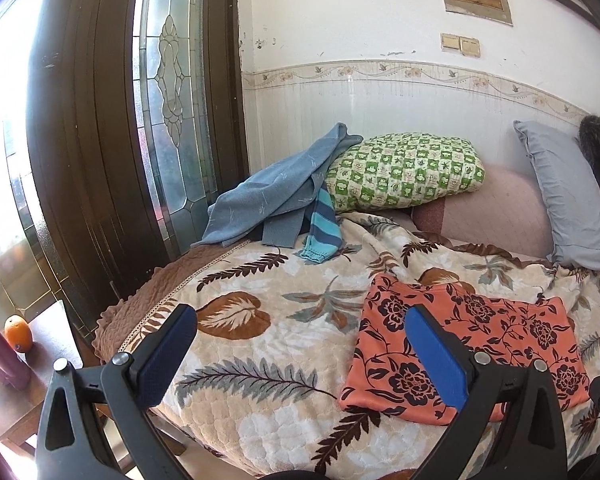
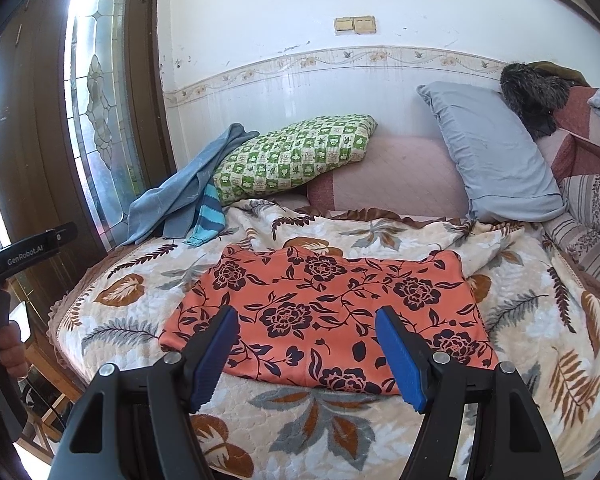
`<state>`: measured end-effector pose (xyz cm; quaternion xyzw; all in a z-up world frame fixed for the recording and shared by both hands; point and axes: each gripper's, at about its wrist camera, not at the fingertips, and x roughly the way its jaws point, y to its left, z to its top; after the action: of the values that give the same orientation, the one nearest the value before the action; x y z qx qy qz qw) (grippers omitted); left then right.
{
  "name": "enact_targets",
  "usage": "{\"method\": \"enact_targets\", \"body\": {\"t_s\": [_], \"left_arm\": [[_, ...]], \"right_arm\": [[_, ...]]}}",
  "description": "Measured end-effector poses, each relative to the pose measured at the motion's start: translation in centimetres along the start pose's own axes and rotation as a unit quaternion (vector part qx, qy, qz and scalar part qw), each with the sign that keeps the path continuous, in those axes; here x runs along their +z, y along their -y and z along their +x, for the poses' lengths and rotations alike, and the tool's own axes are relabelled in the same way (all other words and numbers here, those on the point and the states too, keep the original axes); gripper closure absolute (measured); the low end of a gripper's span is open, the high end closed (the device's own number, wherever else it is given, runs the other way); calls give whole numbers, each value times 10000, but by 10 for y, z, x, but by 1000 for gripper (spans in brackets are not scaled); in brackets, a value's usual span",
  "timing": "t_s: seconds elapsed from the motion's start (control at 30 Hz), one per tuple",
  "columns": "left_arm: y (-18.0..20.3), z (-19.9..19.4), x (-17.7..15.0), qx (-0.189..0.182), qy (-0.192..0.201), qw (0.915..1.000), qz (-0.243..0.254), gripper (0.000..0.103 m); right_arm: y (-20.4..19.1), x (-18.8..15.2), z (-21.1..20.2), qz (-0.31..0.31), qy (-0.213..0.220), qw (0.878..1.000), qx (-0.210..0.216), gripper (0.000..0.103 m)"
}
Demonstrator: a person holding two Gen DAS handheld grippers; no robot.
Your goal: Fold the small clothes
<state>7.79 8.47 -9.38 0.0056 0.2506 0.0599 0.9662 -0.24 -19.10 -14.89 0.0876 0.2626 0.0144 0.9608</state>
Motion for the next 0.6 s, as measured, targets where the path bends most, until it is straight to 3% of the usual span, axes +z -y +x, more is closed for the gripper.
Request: {"method": "enact_targets", "body": {"t_s": [0.6], "left_arm": [[23,-10,3,-53,25,9997,230,0]], "right_arm": [[21,11,-13,271,265,9993,-34,29]]}}
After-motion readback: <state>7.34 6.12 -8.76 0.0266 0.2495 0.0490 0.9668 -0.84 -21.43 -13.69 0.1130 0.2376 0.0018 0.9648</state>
